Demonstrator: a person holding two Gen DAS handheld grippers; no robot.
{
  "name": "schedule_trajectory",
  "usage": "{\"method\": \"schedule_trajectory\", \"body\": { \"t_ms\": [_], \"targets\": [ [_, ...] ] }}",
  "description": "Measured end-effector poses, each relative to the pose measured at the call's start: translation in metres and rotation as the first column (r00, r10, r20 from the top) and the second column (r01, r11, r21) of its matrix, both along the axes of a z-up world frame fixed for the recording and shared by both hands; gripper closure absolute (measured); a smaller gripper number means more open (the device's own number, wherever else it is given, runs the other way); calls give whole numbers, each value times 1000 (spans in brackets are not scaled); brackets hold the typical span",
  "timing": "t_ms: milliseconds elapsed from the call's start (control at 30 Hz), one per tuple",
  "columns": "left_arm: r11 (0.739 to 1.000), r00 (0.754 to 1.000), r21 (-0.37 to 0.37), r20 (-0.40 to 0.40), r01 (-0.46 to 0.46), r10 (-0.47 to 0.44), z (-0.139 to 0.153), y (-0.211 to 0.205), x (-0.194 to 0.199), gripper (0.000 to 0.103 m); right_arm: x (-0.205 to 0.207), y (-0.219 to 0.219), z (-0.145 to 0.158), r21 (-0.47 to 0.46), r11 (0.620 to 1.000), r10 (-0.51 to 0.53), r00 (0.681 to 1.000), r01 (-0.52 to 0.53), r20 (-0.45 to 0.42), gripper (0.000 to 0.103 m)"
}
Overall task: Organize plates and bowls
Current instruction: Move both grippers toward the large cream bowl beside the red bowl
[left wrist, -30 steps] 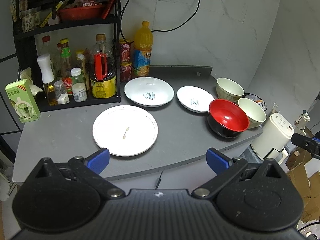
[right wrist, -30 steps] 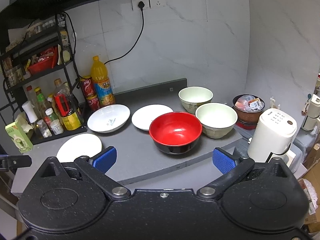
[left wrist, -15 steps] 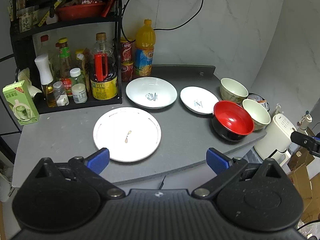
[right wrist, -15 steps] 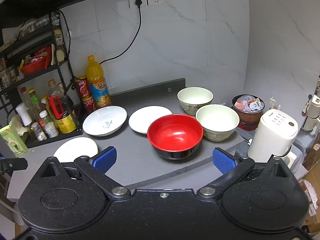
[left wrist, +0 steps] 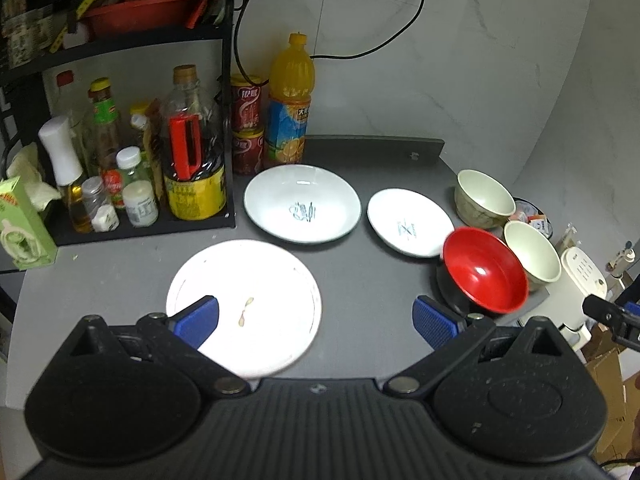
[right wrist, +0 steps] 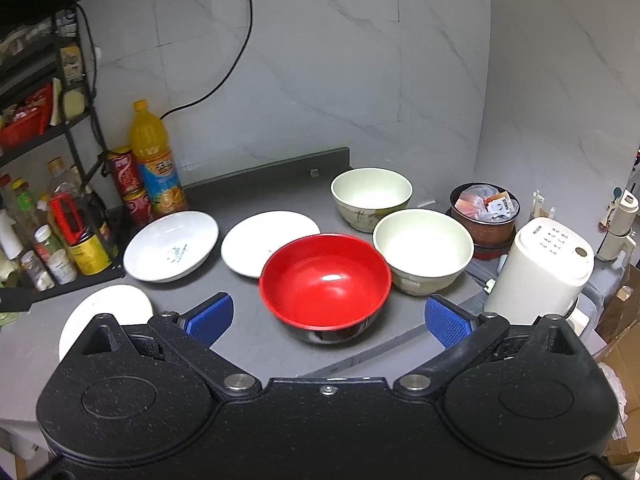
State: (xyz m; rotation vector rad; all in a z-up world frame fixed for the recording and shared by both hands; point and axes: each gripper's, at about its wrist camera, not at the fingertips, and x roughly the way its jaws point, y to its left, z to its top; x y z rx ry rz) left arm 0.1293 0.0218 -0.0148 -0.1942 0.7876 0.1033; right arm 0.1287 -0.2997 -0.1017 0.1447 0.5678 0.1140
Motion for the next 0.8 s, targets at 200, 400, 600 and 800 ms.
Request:
{"method": "schedule_trajectory", "body": {
  "t_ms": [200, 400, 600, 800],
  "targets": [
    [999, 999, -9, -4, 34, -34, -5, -7, 42, 1, 33, -5, -3, 14, 999, -31, 999, 31, -15, 0],
    [997, 997, -32, -25, 68, -69, -13, -12, 86, 1, 62, -11, -10, 39, 997, -69, 996, 71, -48, 0],
    [993, 992, -51, -62, 109, -112, -23, -19, 128, 2, 84, -20, -20, 49, 990, -130, 987, 135, -93, 0],
    [983, 976, -41, -119, 178, -182, -33, -40, 166, 3, 104, -34, -29, 62, 980, -179, 974, 189, -140, 0]
  ]
}}
